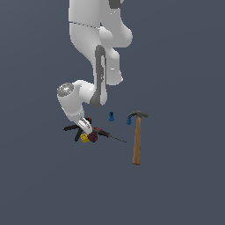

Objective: Pick up a designated object from a clutter of objects.

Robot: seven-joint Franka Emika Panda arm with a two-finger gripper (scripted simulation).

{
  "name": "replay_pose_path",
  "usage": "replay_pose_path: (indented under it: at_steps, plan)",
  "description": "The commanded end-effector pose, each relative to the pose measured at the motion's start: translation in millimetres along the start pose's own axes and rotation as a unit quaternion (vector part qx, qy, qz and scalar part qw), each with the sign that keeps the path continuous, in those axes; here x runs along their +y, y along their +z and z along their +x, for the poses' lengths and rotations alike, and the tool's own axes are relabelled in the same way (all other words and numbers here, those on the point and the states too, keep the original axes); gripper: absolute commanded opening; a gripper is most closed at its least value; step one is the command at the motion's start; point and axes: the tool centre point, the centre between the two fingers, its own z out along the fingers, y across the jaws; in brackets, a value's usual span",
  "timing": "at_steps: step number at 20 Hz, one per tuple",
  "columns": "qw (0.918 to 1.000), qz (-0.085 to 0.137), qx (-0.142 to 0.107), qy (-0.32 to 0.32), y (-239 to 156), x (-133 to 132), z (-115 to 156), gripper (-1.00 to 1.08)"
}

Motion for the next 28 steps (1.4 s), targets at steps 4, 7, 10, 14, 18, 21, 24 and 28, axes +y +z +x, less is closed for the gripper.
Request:
replay_pose_path:
  at_steps: [4,7,10,14,18,21,24,28]
  plan:
    - [1.0000,0.000,0.001,0.000,1.3,-0.2,0.4,-1.00]
    - [1.0000,0.000,0.001,0.000,1.3,-0.2,0.4,-1.00]
    - [1.0000,0.000,0.001,0.000,1.3,-0.2,0.4,-1.00]
    - [1.0000,0.001,0.001,0.000,-2.0,-2.7,-0.9,-1.00]
    - [1.0000,0.001,0.001,0.000,-10.8,-10.3,-5.5,-1.00]
    - [1.0000,0.001,0.001,0.000,-22.2,-20.0,-11.4,-1.00]
    - [1.0000,0.001,0.001,0.000,-37.3,-32.9,-19.1,-1.00]
    - [1.0000,0.001,0.001,0.000,-63.3,-54.8,-32.3,-1.00]
